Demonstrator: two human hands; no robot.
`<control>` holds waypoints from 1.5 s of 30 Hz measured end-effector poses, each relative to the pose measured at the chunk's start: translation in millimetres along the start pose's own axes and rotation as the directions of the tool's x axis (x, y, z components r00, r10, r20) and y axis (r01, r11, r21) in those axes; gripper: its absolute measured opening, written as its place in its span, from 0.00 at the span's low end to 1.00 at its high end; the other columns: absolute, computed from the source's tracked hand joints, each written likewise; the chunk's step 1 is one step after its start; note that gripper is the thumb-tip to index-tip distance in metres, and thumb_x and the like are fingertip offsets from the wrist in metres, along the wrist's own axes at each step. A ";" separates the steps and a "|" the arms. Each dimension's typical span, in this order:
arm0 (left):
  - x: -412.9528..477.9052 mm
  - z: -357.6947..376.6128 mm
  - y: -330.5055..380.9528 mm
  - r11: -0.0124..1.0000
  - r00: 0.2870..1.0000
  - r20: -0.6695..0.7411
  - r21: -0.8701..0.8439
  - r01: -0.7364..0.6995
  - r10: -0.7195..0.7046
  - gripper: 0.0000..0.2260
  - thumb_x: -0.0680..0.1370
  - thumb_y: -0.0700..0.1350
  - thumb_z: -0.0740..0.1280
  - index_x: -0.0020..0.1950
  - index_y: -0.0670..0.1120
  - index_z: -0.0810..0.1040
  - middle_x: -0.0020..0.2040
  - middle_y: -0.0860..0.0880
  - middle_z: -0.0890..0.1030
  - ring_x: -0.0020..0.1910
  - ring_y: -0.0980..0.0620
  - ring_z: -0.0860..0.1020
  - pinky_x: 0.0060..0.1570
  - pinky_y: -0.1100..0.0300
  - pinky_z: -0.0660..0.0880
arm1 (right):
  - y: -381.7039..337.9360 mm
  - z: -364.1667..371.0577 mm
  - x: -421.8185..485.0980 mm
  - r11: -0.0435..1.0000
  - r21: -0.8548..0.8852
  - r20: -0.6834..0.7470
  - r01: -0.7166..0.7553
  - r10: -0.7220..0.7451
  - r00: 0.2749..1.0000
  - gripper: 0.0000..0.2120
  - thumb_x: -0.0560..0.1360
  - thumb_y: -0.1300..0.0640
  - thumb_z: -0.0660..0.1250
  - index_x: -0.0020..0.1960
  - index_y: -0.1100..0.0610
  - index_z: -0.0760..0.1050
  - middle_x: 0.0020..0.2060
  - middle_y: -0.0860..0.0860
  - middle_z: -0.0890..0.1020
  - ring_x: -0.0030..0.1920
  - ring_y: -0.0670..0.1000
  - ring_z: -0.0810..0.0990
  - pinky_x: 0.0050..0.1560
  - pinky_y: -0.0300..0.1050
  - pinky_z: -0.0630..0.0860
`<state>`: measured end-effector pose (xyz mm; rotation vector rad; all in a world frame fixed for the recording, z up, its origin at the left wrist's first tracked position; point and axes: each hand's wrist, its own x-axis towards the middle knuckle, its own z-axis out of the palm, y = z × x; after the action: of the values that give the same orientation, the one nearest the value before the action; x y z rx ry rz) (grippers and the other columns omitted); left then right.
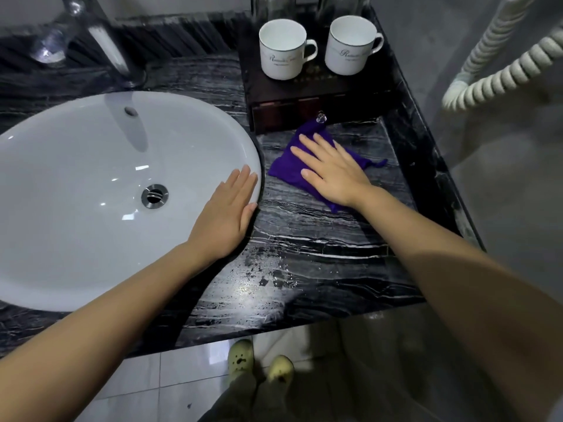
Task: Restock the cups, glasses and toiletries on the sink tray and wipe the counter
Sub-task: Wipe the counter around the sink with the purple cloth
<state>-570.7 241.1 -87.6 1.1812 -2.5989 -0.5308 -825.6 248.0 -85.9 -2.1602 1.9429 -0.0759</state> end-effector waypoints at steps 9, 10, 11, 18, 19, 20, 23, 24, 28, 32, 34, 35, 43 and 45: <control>-4.6 -1.8 -1.4 0.999 0.998 0.049 0.027 0.038 -0.039 0.24 0.81 0.47 0.52 0.75 0.43 0.51 0.77 0.44 0.52 0.77 0.47 0.47 0.73 0.57 0.44 | -38.1 13.2 -45.9 0.993 0.041 0.067 0.114 -0.117 0.991 0.24 0.81 0.45 0.47 0.77 0.42 0.48 0.78 0.42 0.48 0.78 0.46 0.43 0.77 0.51 0.39; -9.2 -2.4 -2.1 0.998 0.997 0.060 0.020 0.054 -0.056 0.24 0.81 0.48 0.52 0.76 0.43 0.50 0.77 0.45 0.51 0.77 0.47 0.47 0.73 0.57 0.44 | -43.5 14.8 -50.8 0.992 0.044 0.068 0.117 -0.119 0.991 0.24 0.81 0.45 0.47 0.77 0.42 0.48 0.78 0.42 0.48 0.78 0.46 0.43 0.77 0.51 0.38; -15.2 -3.0 -2.9 0.998 0.995 0.071 0.018 0.067 -0.068 0.25 0.81 0.48 0.51 0.76 0.43 0.49 0.77 0.44 0.51 0.77 0.48 0.47 0.73 0.58 0.44 | -49.1 16.7 -56.1 0.991 0.047 0.066 0.125 -0.128 0.990 0.25 0.81 0.44 0.47 0.77 0.42 0.48 0.78 0.42 0.47 0.78 0.46 0.42 0.77 0.50 0.38; -43.2 -6.1 -4.9 0.993 0.994 0.072 0.091 0.072 -0.079 0.25 0.81 0.50 0.51 0.76 0.42 0.49 0.77 0.44 0.53 0.77 0.47 0.49 0.72 0.58 0.44 | -67.8 22.6 -68.0 0.992 0.049 -0.002 0.118 -0.118 0.993 0.23 0.82 0.47 0.48 0.77 0.45 0.52 0.78 0.43 0.51 0.78 0.47 0.46 0.76 0.48 0.40; -43.5 -5.9 -3.9 0.992 0.995 0.065 0.106 0.064 -0.071 0.25 0.81 0.50 0.50 0.76 0.42 0.50 0.77 0.44 0.54 0.77 0.46 0.49 0.73 0.57 0.44 | -68.0 19.6 -60.4 0.993 0.053 -0.003 0.101 -0.101 0.995 0.23 0.82 0.48 0.48 0.77 0.45 0.53 0.78 0.43 0.51 0.78 0.47 0.46 0.77 0.48 0.41; -43.7 -5.7 -3.2 0.991 0.996 0.057 0.119 0.059 -0.066 0.25 0.81 0.50 0.50 0.76 0.42 0.50 0.77 0.44 0.54 0.76 0.46 0.49 0.73 0.57 0.44 | -67.6 15.9 -50.9 0.994 0.060 -0.001 0.087 -0.087 0.996 0.23 0.82 0.48 0.48 0.77 0.45 0.53 0.78 0.43 0.52 0.78 0.47 0.47 0.77 0.48 0.41; -44.1 -4.2 -3.5 0.987 0.997 0.043 0.153 0.053 -0.060 0.25 0.81 0.51 0.49 0.76 0.42 0.50 0.77 0.44 0.54 0.76 0.47 0.50 0.73 0.56 0.44 | -61.8 8.5 -24.7 0.994 0.063 0.000 0.094 -0.094 0.996 0.22 0.82 0.50 0.50 0.76 0.46 0.57 0.78 0.44 0.53 0.78 0.47 0.47 0.77 0.49 0.43; -43.9 -3.4 -4.1 0.985 0.998 0.038 0.164 0.051 -0.058 0.25 0.81 0.51 0.49 0.76 0.42 0.50 0.77 0.44 0.54 0.76 0.47 0.50 0.73 0.57 0.44 | -58.1 8.0 -19.1 0.992 0.058 -0.002 0.109 -0.109 0.994 0.22 0.82 0.50 0.50 0.76 0.46 0.57 0.78 0.44 0.54 0.78 0.47 0.48 0.77 0.49 0.43; -43.4 -1.5 -4.7 0.981 0.998 0.032 0.186 0.054 -0.061 0.25 0.81 0.50 0.49 0.76 0.42 0.50 0.77 0.44 0.55 0.76 0.46 0.51 0.73 0.56 0.45 | -47.0 7.1 -0.7 0.993 0.046 -0.021 0.113 -0.112 0.993 0.22 0.81 0.50 0.51 0.75 0.46 0.58 0.77 0.44 0.55 0.78 0.46 0.49 0.78 0.50 0.45; -43.4 -3.0 -5.8 0.983 0.996 0.054 0.171 0.061 -0.071 0.25 0.81 0.51 0.49 0.76 0.43 0.49 0.77 0.44 0.53 0.77 0.47 0.49 0.73 0.57 0.43 | -46.0 4.9 0.2 0.990 0.068 0.031 0.127 -0.129 0.991 0.23 0.82 0.50 0.51 0.76 0.46 0.56 0.78 0.45 0.53 0.78 0.47 0.47 0.77 0.50 0.44; -44.1 -4.5 -5.5 0.984 0.994 0.070 0.163 0.070 -0.082 0.25 0.81 0.51 0.49 0.76 0.43 0.48 0.77 0.45 0.53 0.77 0.47 0.48 0.73 0.56 0.43 | -39.8 4.5 -15.9 0.980 0.099 0.064 0.170 -0.177 0.982 0.23 0.82 0.51 0.51 0.76 0.46 0.55 0.78 0.44 0.52 0.78 0.47 0.47 0.76 0.49 0.43; -45.5 -5.3 -5.6 0.984 0.993 0.075 0.163 0.075 -0.088 0.25 0.81 0.51 0.49 0.76 0.43 0.48 0.77 0.45 0.53 0.77 0.48 0.48 0.73 0.56 0.43 | -35.7 3.4 -26.3 0.977 0.114 0.079 0.183 -0.192 0.978 0.23 0.82 0.51 0.52 0.76 0.46 0.55 0.78 0.44 0.52 0.78 0.47 0.47 0.75 0.48 0.43; -76.0 -14.5 -9.0 0.979 0.994 0.077 0.195 0.058 -0.075 0.25 0.81 0.52 0.50 0.75 0.41 0.53 0.76 0.43 0.57 0.76 0.45 0.52 0.74 0.52 0.48 | -39.2 15.0 -120.3 0.994 0.101 0.029 0.051 -0.054 0.998 0.23 0.82 0.50 0.49 0.77 0.45 0.53 0.78 0.43 0.52 0.78 0.46 0.46 0.76 0.48 0.42; -81.8 -17.2 -12.7 0.978 0.994 0.075 0.202 0.057 -0.073 0.25 0.81 0.52 0.50 0.75 0.41 0.54 0.76 0.43 0.57 0.76 0.45 0.53 0.74 0.51 0.50 | -48.4 22.1 -134.6 0.996 0.084 -0.001 -0.010 0.010 1.000 0.23 0.82 0.50 0.48 0.77 0.46 0.52 0.78 0.44 0.51 0.78 0.46 0.46 0.76 0.47 0.42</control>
<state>-503.3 291.7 -82.5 1.3365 -2.7445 -0.3437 -789.9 388.2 -81.5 -2.0976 1.9148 -0.1542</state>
